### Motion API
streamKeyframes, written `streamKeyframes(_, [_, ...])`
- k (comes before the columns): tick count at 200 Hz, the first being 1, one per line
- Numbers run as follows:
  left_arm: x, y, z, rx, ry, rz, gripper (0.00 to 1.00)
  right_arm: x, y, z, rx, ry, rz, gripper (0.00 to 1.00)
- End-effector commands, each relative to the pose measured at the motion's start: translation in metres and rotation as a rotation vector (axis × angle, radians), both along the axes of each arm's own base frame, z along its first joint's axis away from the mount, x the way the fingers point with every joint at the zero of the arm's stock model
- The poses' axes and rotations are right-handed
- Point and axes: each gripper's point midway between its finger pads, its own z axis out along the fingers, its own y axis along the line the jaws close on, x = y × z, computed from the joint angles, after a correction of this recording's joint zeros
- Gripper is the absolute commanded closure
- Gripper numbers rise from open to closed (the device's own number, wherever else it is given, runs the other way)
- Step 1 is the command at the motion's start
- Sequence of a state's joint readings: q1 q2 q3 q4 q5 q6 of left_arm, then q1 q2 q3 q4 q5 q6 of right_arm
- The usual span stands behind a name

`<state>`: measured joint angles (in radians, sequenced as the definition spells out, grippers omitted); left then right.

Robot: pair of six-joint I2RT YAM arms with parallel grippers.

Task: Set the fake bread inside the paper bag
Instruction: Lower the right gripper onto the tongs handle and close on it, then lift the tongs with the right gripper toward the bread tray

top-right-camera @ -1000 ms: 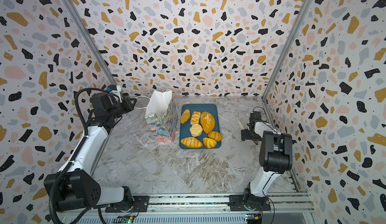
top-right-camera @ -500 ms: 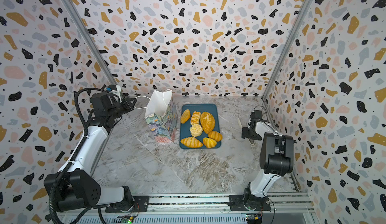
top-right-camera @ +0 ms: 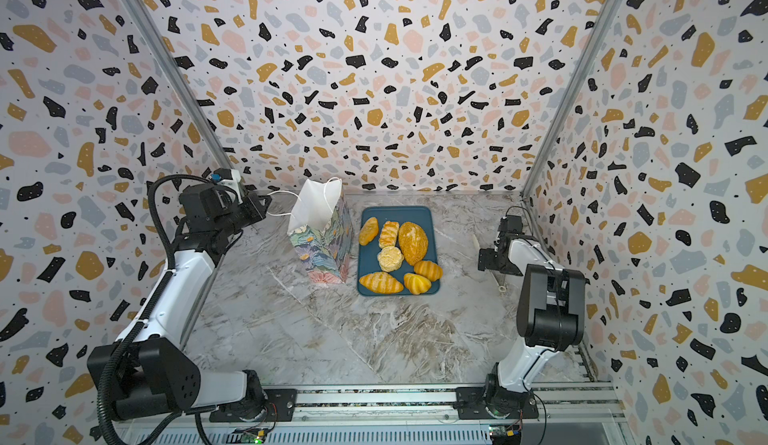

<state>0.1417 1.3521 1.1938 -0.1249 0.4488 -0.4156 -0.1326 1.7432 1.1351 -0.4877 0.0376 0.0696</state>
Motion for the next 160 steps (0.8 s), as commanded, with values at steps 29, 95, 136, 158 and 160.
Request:
streamKeyframes(29, [-0.002, 0.004, 0.011, 0.014, -0.046, 0.028, 1.0, 0.003, -0.003, -0.003, -0.009, 0.026, -0.003, 0.07])
streamKeyframes(95, [0.0, 0.005, 0.007, 0.006, -0.029, 0.022, 1.0, -0.006, -0.002, -0.018, -0.008, 0.066, 0.004, 0.17])
streamKeyframes(136, [0.0, 0.006, 0.006, 0.007, -0.024, 0.029, 1.0, -0.012, -0.002, -0.022, -0.013, 0.073, 0.0, 0.11])
streamKeyframes(158, [0.0, 0.006, 0.006, 0.007, -0.024, 0.03, 1.0, -0.014, -0.002, -0.021, -0.014, 0.066, -0.005, 0.1])
streamKeyframes(160, [0.0, 0.006, 0.006, 0.008, -0.024, 0.03, 1.0, -0.014, -0.002, -0.021, -0.012, 0.065, -0.005, 0.1])
